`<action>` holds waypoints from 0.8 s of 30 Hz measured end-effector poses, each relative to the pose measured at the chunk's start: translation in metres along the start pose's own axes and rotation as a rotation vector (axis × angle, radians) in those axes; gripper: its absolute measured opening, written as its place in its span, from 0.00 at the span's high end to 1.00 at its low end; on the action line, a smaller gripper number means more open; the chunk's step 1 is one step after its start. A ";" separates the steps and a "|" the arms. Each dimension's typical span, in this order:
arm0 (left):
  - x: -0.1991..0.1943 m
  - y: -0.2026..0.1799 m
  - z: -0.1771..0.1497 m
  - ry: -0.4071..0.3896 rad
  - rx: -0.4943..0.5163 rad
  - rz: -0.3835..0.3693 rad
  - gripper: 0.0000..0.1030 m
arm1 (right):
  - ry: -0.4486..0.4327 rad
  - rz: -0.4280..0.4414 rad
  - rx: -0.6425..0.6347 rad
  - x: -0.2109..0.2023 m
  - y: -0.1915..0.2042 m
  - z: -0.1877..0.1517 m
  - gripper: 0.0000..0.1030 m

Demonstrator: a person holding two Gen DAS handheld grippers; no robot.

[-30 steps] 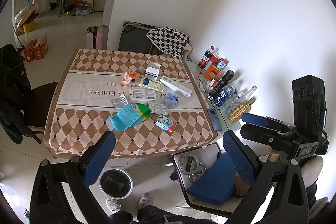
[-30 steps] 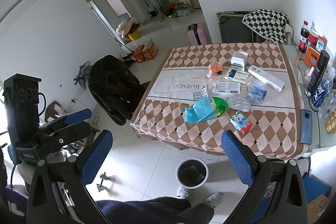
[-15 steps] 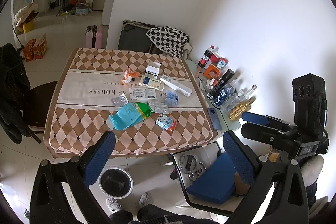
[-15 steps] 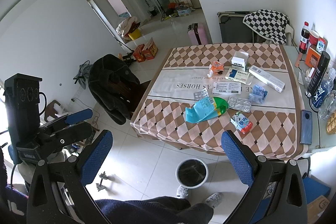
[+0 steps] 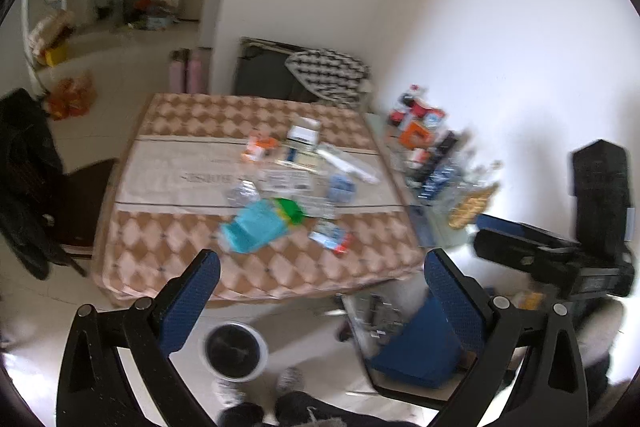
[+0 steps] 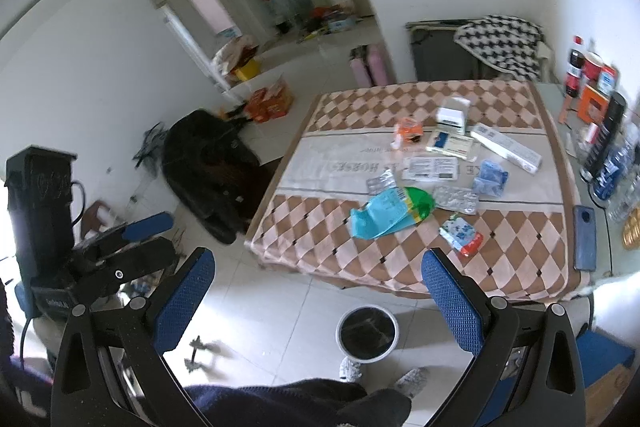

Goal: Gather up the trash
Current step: 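Reach the left gripper to the teal snack bag while the right gripper reaches the milk carton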

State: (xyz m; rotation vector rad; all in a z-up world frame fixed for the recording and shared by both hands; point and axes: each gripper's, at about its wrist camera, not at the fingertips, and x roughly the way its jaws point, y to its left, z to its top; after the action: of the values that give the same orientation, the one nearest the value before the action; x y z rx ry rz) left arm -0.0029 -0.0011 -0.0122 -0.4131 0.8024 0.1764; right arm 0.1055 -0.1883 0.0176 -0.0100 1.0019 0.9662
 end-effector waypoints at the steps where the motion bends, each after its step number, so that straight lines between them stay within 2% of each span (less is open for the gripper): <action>1: 0.005 0.002 0.000 -0.007 0.015 0.054 0.00 | -0.005 -0.030 0.024 0.003 -0.002 -0.001 0.00; 5: 0.048 0.017 0.002 -0.010 0.064 0.256 0.00 | 0.002 -0.174 0.152 0.034 -0.030 0.004 0.00; 8: 0.100 0.035 -0.001 0.062 0.104 0.319 0.00 | 0.039 -0.259 0.235 0.076 -0.065 0.003 0.00; 9: 0.123 0.041 -0.003 0.105 0.132 0.338 0.00 | 0.074 -0.293 0.262 0.096 -0.082 0.001 0.00; 12: 0.189 0.050 -0.011 0.226 0.244 0.367 0.00 | 0.162 -0.348 0.271 0.149 -0.117 0.002 0.00; 15: 0.253 0.055 -0.014 0.364 0.310 0.371 0.00 | 0.321 -0.388 0.227 0.222 -0.167 0.003 0.00; 19: 0.326 0.078 -0.016 0.491 0.331 0.388 0.00 | 0.486 -0.429 0.118 0.306 -0.213 0.003 0.00; 22: 0.366 0.086 -0.024 0.577 0.333 0.385 0.08 | 0.592 -0.401 0.043 0.364 -0.240 0.000 0.00; 24: 0.387 0.085 -0.028 0.623 0.340 0.365 0.09 | 0.644 -0.389 -0.010 0.389 -0.248 -0.002 0.00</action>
State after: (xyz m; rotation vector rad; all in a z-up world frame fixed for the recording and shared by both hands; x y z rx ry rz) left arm 0.2180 0.0635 -0.3359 0.0170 1.4953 0.2489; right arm 0.3442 -0.0753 -0.3606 -0.5346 1.5142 0.6101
